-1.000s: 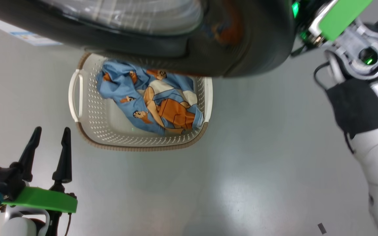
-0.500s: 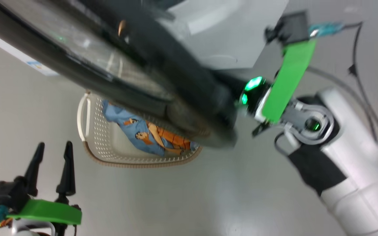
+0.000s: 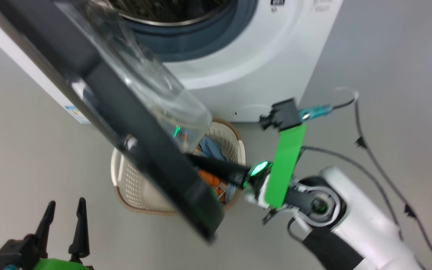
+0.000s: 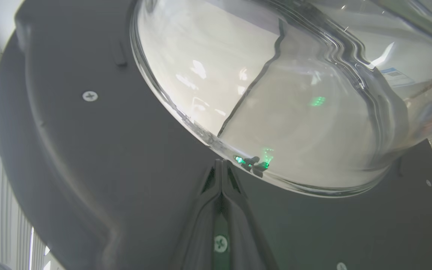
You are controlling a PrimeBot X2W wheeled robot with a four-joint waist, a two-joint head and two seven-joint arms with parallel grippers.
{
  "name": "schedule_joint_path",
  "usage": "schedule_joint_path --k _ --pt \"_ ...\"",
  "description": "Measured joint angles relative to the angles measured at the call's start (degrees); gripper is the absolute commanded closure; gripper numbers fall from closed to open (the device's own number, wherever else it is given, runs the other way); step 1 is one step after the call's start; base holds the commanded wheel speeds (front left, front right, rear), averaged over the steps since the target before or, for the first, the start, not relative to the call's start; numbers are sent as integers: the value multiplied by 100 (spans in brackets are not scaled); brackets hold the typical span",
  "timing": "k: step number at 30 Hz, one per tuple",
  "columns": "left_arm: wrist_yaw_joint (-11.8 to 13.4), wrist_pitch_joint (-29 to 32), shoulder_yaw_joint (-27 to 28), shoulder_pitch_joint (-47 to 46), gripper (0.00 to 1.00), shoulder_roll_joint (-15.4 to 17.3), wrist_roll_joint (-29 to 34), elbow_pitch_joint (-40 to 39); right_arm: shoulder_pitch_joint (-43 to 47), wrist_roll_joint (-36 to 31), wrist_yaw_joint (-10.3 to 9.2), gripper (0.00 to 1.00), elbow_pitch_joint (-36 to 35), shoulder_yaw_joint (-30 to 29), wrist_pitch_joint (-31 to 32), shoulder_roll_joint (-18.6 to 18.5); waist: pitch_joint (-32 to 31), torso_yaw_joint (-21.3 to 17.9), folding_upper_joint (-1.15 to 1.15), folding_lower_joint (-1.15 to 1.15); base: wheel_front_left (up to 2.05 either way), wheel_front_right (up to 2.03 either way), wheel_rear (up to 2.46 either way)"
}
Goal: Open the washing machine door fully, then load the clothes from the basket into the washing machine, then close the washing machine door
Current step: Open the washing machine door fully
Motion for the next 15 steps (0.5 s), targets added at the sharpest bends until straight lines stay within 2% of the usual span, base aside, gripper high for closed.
schedule_joint_path --k 5,15 --pt "0 0 0 95 0 -68 114 16 228 5 0 100 63 238 -180 235 -348 108 0 0 0 0 0" --pt "0 0 -20 320 0 -168 142 13 467 26 0 100 391 883 -650 414 -934 391 0 0 0 0 0"
